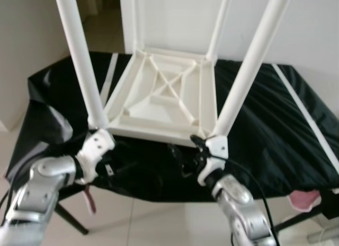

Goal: Building children table

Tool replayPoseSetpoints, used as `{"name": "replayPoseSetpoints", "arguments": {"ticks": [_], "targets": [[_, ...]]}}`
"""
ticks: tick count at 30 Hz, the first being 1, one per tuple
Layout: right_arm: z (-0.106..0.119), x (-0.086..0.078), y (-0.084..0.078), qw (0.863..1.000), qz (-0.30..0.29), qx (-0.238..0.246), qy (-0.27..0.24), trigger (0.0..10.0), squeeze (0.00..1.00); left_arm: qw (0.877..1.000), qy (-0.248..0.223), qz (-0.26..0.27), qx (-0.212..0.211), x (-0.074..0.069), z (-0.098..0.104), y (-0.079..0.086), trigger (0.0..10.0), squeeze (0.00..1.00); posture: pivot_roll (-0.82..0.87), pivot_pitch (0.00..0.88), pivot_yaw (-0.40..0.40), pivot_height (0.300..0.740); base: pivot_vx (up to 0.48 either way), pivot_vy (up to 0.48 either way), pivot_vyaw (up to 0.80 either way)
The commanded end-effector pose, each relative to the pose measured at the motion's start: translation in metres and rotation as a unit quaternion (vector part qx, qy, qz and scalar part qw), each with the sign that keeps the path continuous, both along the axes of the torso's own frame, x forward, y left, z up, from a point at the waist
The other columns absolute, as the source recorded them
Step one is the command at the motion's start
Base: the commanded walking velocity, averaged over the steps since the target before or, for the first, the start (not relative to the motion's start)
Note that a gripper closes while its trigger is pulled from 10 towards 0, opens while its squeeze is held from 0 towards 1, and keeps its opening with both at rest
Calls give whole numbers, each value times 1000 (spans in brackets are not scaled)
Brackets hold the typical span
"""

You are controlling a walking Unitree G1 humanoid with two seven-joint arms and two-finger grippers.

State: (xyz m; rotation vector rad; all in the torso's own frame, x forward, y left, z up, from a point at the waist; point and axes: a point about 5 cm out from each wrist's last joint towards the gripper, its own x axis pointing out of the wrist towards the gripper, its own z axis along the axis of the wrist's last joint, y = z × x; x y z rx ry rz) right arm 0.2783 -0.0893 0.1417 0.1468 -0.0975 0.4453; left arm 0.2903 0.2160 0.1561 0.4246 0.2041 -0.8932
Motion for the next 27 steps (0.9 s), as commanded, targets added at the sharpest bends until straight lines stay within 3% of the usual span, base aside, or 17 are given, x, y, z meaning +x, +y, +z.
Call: {"name": "replayPoseSetpoints", "arguments": {"ticks": [1, 4, 12, 16, 18, 22, 24, 25, 27], "targets": [[3, 14, -16, 999, -51, 11, -7, 10000, 0, 989, -69, 125, 28, 13, 10, 31, 10000, 0, 49, 0, -48, 740, 0, 0, 0], [12, 29, -25, 997, -78, 23, -19, 10000, 0, 979, -94, 173, 47, 18, 21, 54, 10000, 0, 52, 0, -43, 740, 0, 0, 0], [10, 32, -34, 995, -101, 21, -20, 10000, 0, 962, -129, 231, 72, 26, 36, 84, 10000, 0, 49, 1, -41, 740, 0, 0, 0], [8, 34, -37, 994, -108, 22, -21, 10000, 0, 959, -138, 233, 77, 29, 37, 88, 10000, 0, 48, 2, -41, 740, 0, 0, 0], [4, 34, -48, 992, -124, 16, -18, 10000, 0, 948, -155, 265, 83, 35, 40, 95, 10000, 0, 44, 1, -41, 740, 0, 0, 0], [0, 34, -88, 983, -181, 2, -13, 10000, 0, 920, -204, 321, 93, 50, 48, 96, 10000, 0, 36, 0, -42, 740, 0, 0, 0], [0, 35, -93, 982, -189, -2, -14, 10000, 0, 916, -204, 335, 89, 54, 49, 96, 10000, 0, 31, 0, -42, 740, 0, 0, 0], [3, 37, -106, 978, -207, -3, -17, 10000, 0, 907, -202, 362, 76, 62, 52, 95, 10000, 0, 28, 0, -43, 740, 0, 0, 0], [4, 38, -110, 977, -213, -2, -18, 10000, 0, 904, -201, 371, 72, 65, 52, 94, 10000, 0, 26, 0, -43, 740, 0, 0, 0]]}}
